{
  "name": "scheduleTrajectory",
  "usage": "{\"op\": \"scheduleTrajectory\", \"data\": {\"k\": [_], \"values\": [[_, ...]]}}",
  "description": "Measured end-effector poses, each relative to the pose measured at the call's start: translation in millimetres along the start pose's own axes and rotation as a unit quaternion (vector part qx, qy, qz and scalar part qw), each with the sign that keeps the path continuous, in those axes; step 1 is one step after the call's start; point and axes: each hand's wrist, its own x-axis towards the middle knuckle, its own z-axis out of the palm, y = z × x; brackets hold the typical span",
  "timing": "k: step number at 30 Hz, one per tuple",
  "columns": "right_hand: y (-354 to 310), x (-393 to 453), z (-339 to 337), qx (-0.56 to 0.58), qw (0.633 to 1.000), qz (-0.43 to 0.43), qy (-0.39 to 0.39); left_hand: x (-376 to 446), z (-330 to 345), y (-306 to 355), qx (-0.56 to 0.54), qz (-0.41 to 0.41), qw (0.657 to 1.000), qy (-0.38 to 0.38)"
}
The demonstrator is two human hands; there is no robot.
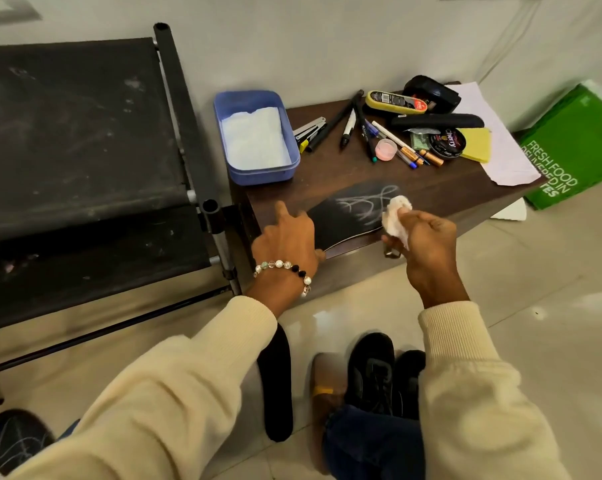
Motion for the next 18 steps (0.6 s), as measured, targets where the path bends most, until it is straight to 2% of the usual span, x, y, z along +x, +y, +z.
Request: {"op": "scheduleTrajectory", "data": {"k": [2,4,5,7,9,11,15,18], "values": [[10,3,0,-0.138,0.987,-0.076,-0.015,4,1,0,-0.012,0.003,1.0,0.01],[13,9,3,-0.245,0.957,-0.152,-0.004,8,3,-1,-0.039,0.016,0.999,0.018],[13,12,5,-0.299,0.934,-0.196,0.011,10,4,-1,-0.05,0.026,0.998,0.023],[15,14,11,-0.421,0.864,-0.275,0.024,12,6,-2,-0.057,0.041,0.997,0.032],[20,13,16,-0.506,0.803,-0.315,-0.011,12,7,-3,-0.051,0.045,0.997,0.032],[29,10,20,-0.546,0.761,-0.347,-0.043,12,8,-2,-0.042,0.044,0.998,0.031],[32,6,28,-0.575,0.704,-0.399,-0.12,11,8,1,-0.033,0.035,0.998,0.032],[27,12,22,-0.595,0.678,-0.403,-0.156,11,6,3,-0.023,0.026,0.999,0.03]]}}
